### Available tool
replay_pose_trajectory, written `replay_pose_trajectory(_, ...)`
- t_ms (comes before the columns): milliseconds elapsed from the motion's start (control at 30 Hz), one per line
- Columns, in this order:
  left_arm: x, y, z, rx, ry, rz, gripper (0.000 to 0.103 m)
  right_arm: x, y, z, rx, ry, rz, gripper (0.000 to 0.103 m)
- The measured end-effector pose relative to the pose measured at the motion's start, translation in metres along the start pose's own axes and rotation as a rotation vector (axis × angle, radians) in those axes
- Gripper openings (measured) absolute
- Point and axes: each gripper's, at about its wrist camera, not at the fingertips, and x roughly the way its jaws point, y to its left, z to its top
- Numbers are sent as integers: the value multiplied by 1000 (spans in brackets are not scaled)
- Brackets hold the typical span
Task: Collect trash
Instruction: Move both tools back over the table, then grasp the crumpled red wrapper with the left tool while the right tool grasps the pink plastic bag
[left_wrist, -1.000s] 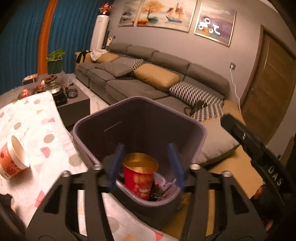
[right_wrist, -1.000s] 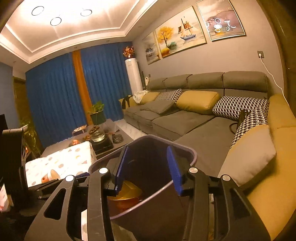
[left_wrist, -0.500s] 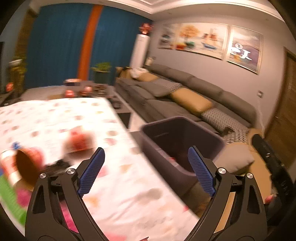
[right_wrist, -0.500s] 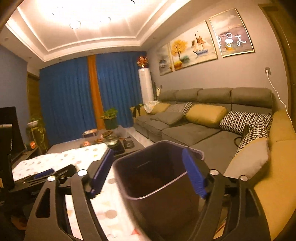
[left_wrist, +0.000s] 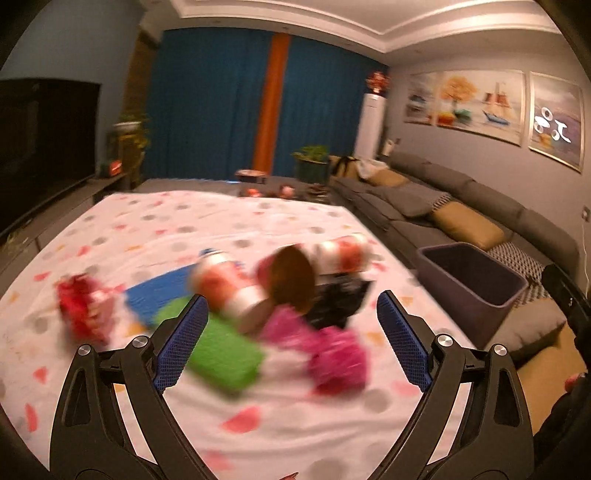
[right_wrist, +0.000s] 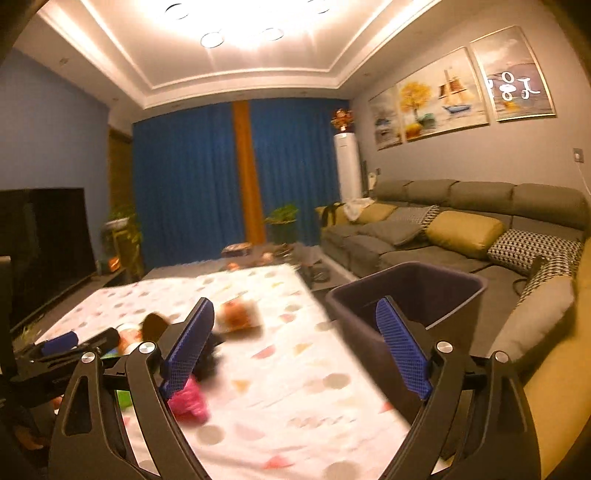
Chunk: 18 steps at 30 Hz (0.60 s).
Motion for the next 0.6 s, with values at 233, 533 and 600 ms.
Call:
replay_pose_trajectory(233, -28, 80, -9, -64, -33, 150, 91, 3, 62, -16, -27, 48, 78, 87)
replay_pose_trajectory(533, -50, 156, -15, -129, -63, 272, 91, 17, 109, -32, -74, 71, 106, 87)
replay_pose_trajectory(600, -51, 165, -15, -134, -63, 282, 91, 22, 117, -35, -82, 79, 109, 86)
